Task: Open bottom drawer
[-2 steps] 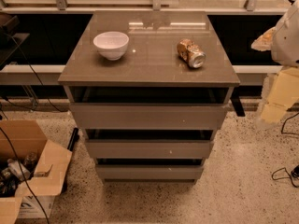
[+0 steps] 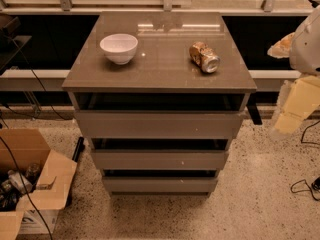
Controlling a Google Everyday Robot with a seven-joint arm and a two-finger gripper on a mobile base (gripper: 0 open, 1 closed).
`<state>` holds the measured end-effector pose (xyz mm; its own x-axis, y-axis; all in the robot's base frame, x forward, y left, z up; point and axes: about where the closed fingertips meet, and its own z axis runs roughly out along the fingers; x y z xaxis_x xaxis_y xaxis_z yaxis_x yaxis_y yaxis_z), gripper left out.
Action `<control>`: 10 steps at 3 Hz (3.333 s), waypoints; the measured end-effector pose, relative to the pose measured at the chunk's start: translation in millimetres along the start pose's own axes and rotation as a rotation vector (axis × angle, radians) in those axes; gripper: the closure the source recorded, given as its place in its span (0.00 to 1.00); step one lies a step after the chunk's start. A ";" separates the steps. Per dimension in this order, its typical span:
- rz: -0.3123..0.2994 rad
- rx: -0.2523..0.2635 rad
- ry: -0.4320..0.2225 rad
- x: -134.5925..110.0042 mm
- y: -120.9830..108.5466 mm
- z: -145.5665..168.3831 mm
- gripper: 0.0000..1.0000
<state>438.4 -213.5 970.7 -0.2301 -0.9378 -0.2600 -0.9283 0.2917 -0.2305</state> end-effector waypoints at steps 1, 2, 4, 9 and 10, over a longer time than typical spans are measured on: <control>0.039 -0.037 -0.091 -8.9 16.2 30.4 0.00; 0.095 -0.100 -0.210 -18.1 32.5 81.8 0.00; 0.187 -0.282 -0.414 -35.7 31.4 207.4 0.00; 0.369 -0.201 -0.469 12.5 85.7 363.1 0.00; 0.420 -0.193 -0.483 38.3 88.4 403.3 0.00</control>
Offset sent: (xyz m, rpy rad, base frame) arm 0.0061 0.0715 -0.1425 0.4526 0.0974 -0.0302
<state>465.3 -147.7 562.2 -0.4683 -0.5493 -0.6920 -0.8344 0.5325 0.1420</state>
